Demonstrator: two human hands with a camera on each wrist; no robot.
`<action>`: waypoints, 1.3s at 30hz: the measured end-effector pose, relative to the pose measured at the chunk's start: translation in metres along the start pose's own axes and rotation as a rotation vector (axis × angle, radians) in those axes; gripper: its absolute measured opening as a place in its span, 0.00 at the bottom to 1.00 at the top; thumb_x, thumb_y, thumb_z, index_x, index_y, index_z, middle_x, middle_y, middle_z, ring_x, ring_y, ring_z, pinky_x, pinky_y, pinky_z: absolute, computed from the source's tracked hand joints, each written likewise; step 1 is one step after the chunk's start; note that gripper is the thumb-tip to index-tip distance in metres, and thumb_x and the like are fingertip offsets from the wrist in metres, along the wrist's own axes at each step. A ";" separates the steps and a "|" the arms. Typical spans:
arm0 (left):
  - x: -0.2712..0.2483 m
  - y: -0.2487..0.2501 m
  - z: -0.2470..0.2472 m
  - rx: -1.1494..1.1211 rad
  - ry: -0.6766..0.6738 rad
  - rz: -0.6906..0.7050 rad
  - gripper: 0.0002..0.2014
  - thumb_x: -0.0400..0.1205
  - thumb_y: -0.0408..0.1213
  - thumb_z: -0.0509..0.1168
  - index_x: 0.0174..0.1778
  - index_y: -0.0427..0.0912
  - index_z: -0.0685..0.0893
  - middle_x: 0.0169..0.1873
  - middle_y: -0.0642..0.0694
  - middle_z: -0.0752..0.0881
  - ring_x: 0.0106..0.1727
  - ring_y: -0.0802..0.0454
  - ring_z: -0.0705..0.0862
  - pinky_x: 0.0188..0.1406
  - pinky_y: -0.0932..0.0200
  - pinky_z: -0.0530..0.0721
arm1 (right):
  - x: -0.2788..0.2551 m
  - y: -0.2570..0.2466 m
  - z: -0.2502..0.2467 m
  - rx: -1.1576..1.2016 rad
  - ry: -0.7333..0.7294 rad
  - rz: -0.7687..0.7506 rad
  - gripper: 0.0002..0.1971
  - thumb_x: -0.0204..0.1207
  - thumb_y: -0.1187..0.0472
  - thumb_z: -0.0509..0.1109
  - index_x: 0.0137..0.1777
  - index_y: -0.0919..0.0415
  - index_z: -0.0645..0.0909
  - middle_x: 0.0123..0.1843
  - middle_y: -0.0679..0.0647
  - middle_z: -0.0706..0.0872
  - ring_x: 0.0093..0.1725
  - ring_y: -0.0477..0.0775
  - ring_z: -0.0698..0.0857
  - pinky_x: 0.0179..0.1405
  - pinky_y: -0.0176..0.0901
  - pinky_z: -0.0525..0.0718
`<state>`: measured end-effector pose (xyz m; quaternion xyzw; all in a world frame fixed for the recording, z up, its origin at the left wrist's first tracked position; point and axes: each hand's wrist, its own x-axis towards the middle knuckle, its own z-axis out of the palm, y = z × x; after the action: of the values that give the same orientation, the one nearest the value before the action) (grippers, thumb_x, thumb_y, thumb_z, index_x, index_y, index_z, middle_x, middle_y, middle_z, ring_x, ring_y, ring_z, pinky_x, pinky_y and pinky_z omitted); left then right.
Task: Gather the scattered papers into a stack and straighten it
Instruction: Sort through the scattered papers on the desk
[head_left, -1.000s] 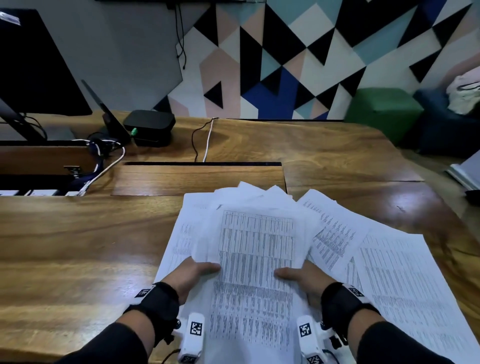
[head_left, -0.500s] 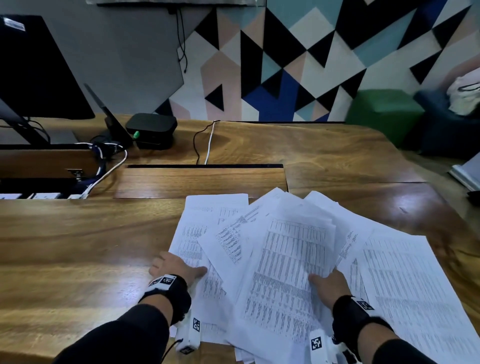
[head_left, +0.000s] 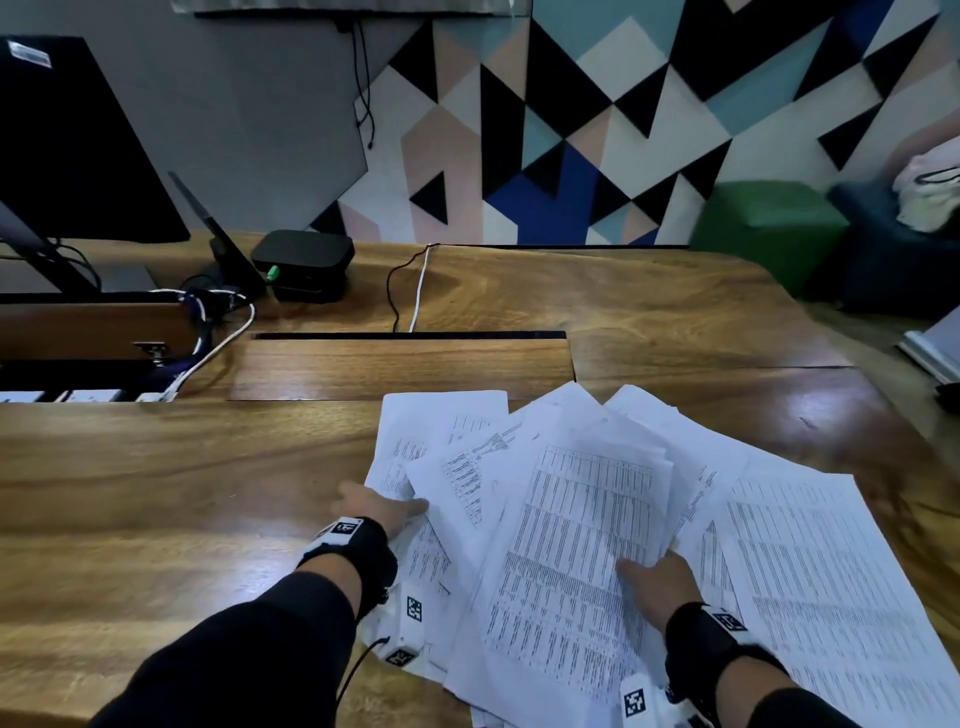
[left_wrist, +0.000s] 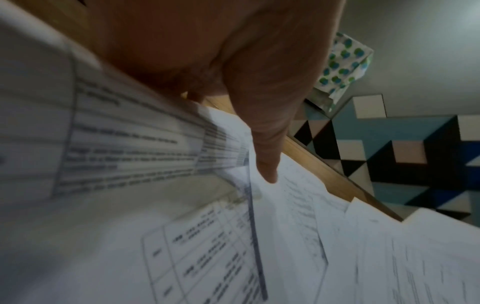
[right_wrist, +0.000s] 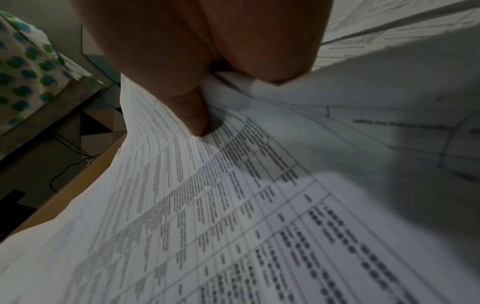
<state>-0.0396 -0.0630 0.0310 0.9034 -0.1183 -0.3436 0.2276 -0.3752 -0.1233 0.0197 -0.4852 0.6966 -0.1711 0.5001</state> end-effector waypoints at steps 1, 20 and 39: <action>-0.005 0.002 0.002 0.076 0.009 0.007 0.56 0.50 0.60 0.83 0.67 0.36 0.66 0.62 0.39 0.79 0.59 0.36 0.84 0.49 0.50 0.80 | -0.001 -0.001 0.000 -0.004 0.005 0.000 0.05 0.77 0.66 0.68 0.41 0.67 0.81 0.35 0.61 0.83 0.33 0.58 0.80 0.32 0.43 0.78; -0.019 0.015 -0.028 -0.266 -0.536 -0.008 0.14 0.77 0.35 0.75 0.54 0.29 0.87 0.38 0.34 0.94 0.36 0.40 0.94 0.42 0.48 0.90 | -0.020 -0.014 -0.008 -0.020 -0.093 0.043 0.05 0.76 0.67 0.68 0.44 0.70 0.81 0.35 0.61 0.82 0.33 0.57 0.80 0.32 0.42 0.79; -0.046 0.037 -0.037 -0.402 -0.214 0.208 0.06 0.74 0.24 0.73 0.45 0.29 0.87 0.27 0.42 0.90 0.23 0.45 0.89 0.18 0.64 0.83 | -0.031 -0.019 -0.014 0.107 -0.024 0.074 0.08 0.78 0.68 0.68 0.38 0.63 0.73 0.40 0.63 0.81 0.34 0.53 0.77 0.45 0.46 0.77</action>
<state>-0.0504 -0.0655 0.0999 0.7813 -0.1636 -0.4286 0.4232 -0.3767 -0.1096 0.0556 -0.4339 0.6979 -0.1837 0.5394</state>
